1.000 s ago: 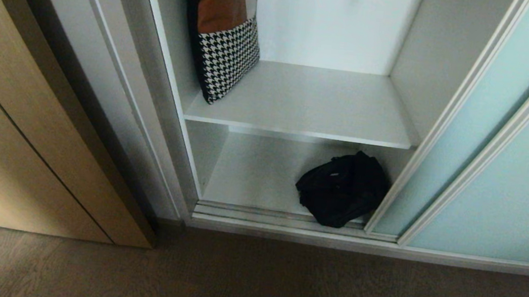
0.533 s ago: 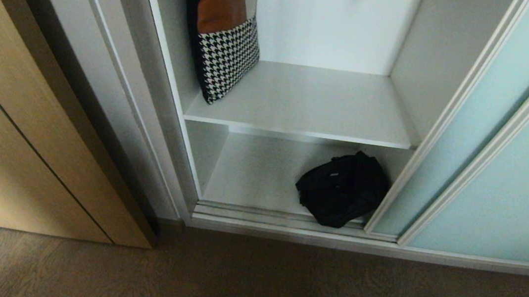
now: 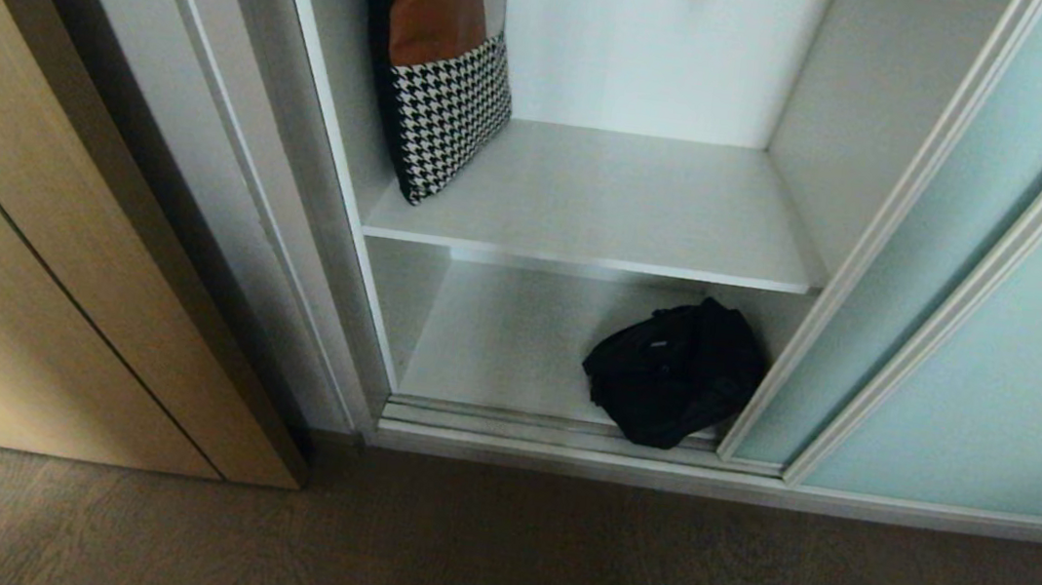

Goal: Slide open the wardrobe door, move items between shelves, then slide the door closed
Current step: Close the door

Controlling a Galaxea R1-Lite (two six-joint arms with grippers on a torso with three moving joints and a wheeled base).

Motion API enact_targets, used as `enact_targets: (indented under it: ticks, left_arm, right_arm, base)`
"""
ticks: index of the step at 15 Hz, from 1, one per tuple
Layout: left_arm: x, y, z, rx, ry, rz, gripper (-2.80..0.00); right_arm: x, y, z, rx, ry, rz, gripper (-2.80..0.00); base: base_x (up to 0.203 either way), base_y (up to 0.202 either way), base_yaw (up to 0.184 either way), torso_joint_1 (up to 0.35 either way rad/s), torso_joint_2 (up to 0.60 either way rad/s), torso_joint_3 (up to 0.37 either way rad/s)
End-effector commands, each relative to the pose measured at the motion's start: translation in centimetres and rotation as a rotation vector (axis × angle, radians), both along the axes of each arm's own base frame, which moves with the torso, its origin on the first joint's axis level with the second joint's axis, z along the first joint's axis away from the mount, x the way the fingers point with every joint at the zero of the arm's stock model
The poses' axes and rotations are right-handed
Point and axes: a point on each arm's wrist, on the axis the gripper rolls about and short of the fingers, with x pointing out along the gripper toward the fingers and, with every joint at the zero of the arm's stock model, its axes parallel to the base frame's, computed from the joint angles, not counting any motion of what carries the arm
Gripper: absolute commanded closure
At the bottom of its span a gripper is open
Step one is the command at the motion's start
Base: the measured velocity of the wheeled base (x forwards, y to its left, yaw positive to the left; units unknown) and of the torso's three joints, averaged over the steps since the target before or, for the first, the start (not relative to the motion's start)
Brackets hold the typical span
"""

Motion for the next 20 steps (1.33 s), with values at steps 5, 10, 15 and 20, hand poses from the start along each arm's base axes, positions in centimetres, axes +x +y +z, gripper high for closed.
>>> enact_targets:
  ticks: [5,10,15,20]
  left_arm:
    - [0.0,0.0,0.0,0.0,-0.001,0.001,0.0]
    - [0.0,0.0,0.0,0.0,-0.001,0.001,0.0]
    - [0.0,0.0,0.0,0.001,0.0,0.001,0.0]
    - [0.0,0.0,0.0,0.0,0.0,0.001,0.0]
  right_arm:
    - [10.9,0.1,8.4,-0.098,0.209,-0.156,0.0]
    - [18.4,-0.9,11.8,-0.108,0.268,-0.337,0.0]
    - [22.4,-2.1,11.2,-0.127,0.354,-0.363,0.0]
    - [24.7,-7.1,10.7,-0.075,0.349,-0.166,0.0]
  base:
    - [0.0,0.0,0.0,0.0,0.0,0.0]
    - [0.0,0.0,0.0,0.0,0.0,0.0]
    - [0.0,0.0,0.0,0.0,0.0,0.0]
    - [0.0,0.0,0.0,0.0,0.0,0.0]
